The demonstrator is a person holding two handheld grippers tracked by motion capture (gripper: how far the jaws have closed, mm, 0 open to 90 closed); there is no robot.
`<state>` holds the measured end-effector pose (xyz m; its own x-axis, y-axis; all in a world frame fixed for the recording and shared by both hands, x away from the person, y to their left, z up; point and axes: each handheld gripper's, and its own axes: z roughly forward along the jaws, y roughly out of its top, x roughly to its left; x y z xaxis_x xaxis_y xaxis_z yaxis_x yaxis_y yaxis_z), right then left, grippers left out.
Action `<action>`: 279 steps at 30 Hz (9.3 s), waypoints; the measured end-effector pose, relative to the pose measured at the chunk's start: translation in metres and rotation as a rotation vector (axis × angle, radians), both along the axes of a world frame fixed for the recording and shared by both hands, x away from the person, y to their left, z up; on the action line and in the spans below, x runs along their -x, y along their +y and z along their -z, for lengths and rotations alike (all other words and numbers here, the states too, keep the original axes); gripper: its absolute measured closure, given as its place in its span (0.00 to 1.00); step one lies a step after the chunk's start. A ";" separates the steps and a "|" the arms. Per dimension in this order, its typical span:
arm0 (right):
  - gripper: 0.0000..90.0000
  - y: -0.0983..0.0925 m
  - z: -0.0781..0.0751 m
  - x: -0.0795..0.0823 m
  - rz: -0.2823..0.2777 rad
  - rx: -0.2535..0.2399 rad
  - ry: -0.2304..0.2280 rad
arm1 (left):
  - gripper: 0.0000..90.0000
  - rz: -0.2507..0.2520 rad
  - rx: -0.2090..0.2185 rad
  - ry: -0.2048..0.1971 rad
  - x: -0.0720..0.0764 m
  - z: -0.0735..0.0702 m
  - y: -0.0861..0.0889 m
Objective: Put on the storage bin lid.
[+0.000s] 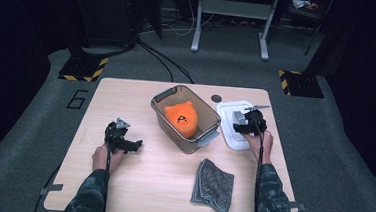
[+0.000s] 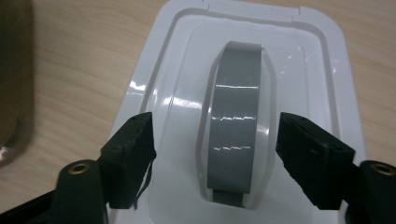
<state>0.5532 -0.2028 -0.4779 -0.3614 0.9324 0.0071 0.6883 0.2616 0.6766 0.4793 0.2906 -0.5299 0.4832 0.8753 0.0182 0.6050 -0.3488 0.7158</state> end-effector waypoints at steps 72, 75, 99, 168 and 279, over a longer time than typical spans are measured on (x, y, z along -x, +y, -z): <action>0.74 -0.012 -0.084 0.016 -0.028 0.003 -0.074 | 0.00 0.001 0.005 0.006 0.000 0.000 0.000; 0.74 -0.012 -0.092 0.016 -0.023 0.004 -0.077 | 0.00 0.001 0.004 0.006 0.001 0.000 0.000; 0.74 0.002 -0.146 0.014 -0.072 -0.001 -0.117 | 0.00 0.002 0.004 0.004 0.000 0.000 0.000; 0.74 0.154 -0.118 0.010 -0.442 -0.086 -0.037 | 0.00 0.002 0.003 0.005 0.000 0.000 0.000; 0.11 -0.016 0.017 0.134 -0.113 0.000 -0.021 | 0.00 0.002 0.004 0.006 0.000 0.000 0.000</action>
<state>0.4193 -0.2191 -0.4947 -0.4641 0.8858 -0.0017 0.6398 0.3365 0.6909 0.4789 0.2907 -0.5296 0.4852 0.8743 0.0116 0.6087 -0.3473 0.7133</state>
